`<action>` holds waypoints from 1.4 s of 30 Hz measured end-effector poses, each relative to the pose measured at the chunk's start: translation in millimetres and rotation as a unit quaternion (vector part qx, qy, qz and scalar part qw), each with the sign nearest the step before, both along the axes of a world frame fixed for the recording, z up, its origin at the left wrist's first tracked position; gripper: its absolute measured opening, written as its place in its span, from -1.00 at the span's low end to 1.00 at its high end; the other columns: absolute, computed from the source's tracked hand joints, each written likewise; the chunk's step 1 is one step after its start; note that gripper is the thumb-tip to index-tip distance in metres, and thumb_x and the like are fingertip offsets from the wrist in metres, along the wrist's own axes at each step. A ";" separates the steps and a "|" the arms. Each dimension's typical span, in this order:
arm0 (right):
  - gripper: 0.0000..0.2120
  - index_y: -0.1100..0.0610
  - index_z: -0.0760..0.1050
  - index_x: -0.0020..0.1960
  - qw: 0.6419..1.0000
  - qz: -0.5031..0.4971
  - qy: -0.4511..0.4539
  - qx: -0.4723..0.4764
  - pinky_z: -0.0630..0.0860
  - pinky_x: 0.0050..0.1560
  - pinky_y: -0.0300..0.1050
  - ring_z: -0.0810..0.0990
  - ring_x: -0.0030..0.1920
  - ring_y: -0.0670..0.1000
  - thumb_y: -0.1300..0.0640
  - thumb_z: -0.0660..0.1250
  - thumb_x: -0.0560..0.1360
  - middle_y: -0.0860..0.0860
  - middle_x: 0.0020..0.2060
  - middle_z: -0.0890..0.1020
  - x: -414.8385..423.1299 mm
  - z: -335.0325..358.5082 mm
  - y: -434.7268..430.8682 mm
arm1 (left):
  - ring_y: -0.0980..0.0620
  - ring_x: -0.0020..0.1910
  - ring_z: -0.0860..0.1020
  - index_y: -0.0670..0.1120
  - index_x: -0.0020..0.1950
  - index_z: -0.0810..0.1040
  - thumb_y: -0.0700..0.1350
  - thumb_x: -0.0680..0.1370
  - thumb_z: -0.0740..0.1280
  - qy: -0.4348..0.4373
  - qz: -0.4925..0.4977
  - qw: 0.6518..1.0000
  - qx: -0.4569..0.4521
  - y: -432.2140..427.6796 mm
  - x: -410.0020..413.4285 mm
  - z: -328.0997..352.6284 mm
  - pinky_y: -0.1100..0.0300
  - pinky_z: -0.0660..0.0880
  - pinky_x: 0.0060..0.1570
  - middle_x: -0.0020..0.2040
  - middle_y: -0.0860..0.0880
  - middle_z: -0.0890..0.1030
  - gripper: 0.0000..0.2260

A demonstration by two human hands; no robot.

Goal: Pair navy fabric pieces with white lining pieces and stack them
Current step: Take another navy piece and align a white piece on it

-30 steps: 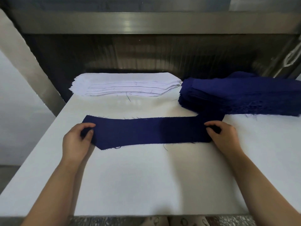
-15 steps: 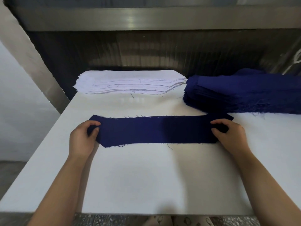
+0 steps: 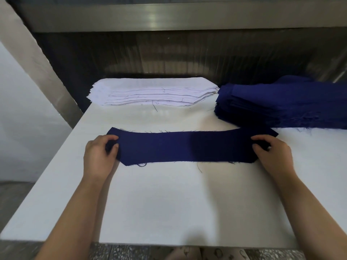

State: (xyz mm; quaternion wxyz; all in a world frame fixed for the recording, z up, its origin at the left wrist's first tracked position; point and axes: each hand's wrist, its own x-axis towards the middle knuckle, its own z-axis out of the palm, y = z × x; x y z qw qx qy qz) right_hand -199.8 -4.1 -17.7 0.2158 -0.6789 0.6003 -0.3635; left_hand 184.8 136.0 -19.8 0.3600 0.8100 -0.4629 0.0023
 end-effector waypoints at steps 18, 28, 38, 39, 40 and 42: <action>-0.66 0.11 0.56 0.19 0.999 -0.015 0.042 0.022 0.33 0.03 -0.15 0.48 0.06 0.16 0.32 0.28 0.46 0.17 0.02 0.54 2.0 2.2 -1.3 | -0.30 0.15 0.38 -0.08 0.37 0.49 -0.17 0.58 0.29 -0.068 0.007 0.995 0.071 -9.6 5.2 -10.5 -0.09 0.33 0.16 0.10 -0.17 0.59 -0.66; -0.56 0.04 0.43 0.31 0.989 -0.057 0.135 -0.002 0.11 0.32 0.10 0.16 0.28 0.20 0.25 0.30 0.44 0.20 0.31 0.24 6.0 1.9 0.8 | -0.26 0.20 0.35 -0.02 0.40 0.43 -0.12 0.58 0.29 -0.042 0.026 0.997 0.063 -10.1 2.8 -8.1 -0.07 0.29 0.15 0.30 -0.10 0.51 -0.62; -0.71 0.10 0.54 0.20 0.979 0.081 0.178 -0.064 0.15 0.23 0.02 0.36 0.26 0.16 0.20 0.33 0.48 0.06 0.19 0.55 14.7 3.1 9.9 | -0.12 0.07 0.47 -0.14 0.07 0.64 0.01 0.52 0.21 -0.028 -0.077 0.996 -0.037 1.9 -9.8 7.6 0.11 0.29 0.12 0.05 -0.05 0.60 -0.68; -0.71 0.09 0.54 0.20 0.978 0.094 0.173 -0.063 0.16 0.25 0.03 0.40 0.25 0.15 0.21 0.33 0.49 0.05 0.19 0.56 16.6 3.9 11.5 | -0.08 0.04 0.50 -0.15 0.04 0.66 0.05 0.52 0.19 -0.036 -0.117 0.992 -0.030 2.6 -11.4 8.8 0.13 0.32 0.10 0.02 -0.05 0.62 -0.64; -0.71 0.10 0.54 0.20 0.977 0.107 0.171 -0.065 0.17 0.26 0.04 0.43 0.25 0.15 0.21 0.34 0.48 0.05 0.19 0.57 18.7 4.6 13.2 | -0.05 0.02 0.51 -0.15 0.04 0.67 0.08 0.52 0.16 -0.044 -0.149 0.988 -0.020 2.6 -12.5 9.5 0.14 0.34 0.09 0.02 -0.04 0.64 -0.60; -0.71 0.13 0.56 0.19 0.973 0.129 0.175 -0.080 0.22 0.26 0.12 0.47 0.24 0.16 0.23 0.37 0.47 0.07 0.19 0.57 24.3 5.5 16.7 | -0.01 0.02 0.55 -0.16 0.06 0.67 0.09 0.53 0.14 -0.060 -0.192 0.979 -0.002 1.7 -12.5 9.4 0.17 0.36 0.09 0.02 -0.01 0.65 -0.58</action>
